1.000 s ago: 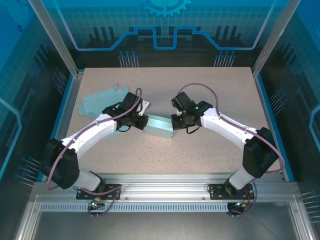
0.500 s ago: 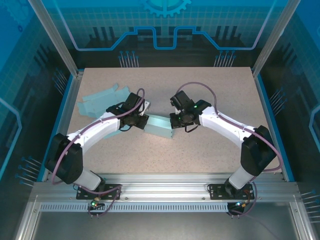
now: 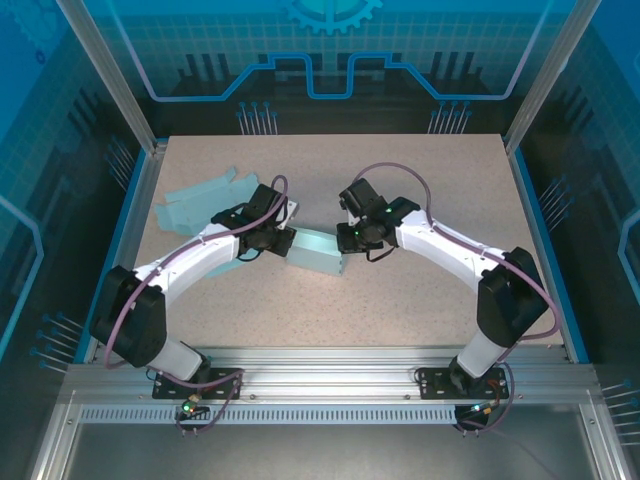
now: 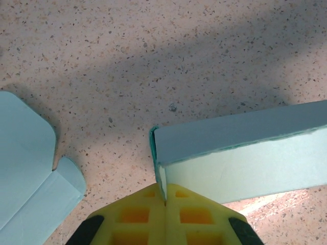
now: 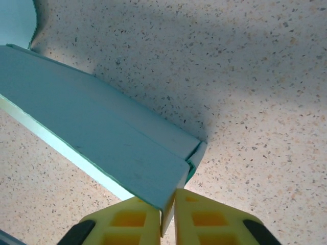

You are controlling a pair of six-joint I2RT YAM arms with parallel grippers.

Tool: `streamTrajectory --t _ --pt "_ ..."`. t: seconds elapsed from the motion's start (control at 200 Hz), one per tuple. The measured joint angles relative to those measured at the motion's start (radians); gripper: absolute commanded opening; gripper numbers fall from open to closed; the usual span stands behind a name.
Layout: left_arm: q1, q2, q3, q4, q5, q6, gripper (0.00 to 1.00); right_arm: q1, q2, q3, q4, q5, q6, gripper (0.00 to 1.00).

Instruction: Fold the paper box

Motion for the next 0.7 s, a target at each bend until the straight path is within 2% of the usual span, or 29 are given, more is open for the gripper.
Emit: streamTrajectory --t 0.17,0.335,0.59,0.7 --pt "0.000 0.003 0.000 0.005 -0.006 0.000 0.02 0.004 0.001 0.000 0.000 0.006 0.008 0.22" --pt "0.000 0.005 0.000 0.011 -0.005 0.000 0.02 0.010 0.000 -0.008 0.006 0.008 0.022 0.29" --pt "-0.001 0.008 0.000 0.014 -0.006 -0.001 0.02 0.030 -0.003 -0.010 0.006 0.030 0.032 0.31" --pt "-0.002 0.010 0.000 0.016 -0.006 -0.001 0.02 0.036 -0.008 -0.020 0.008 0.034 0.044 0.35"
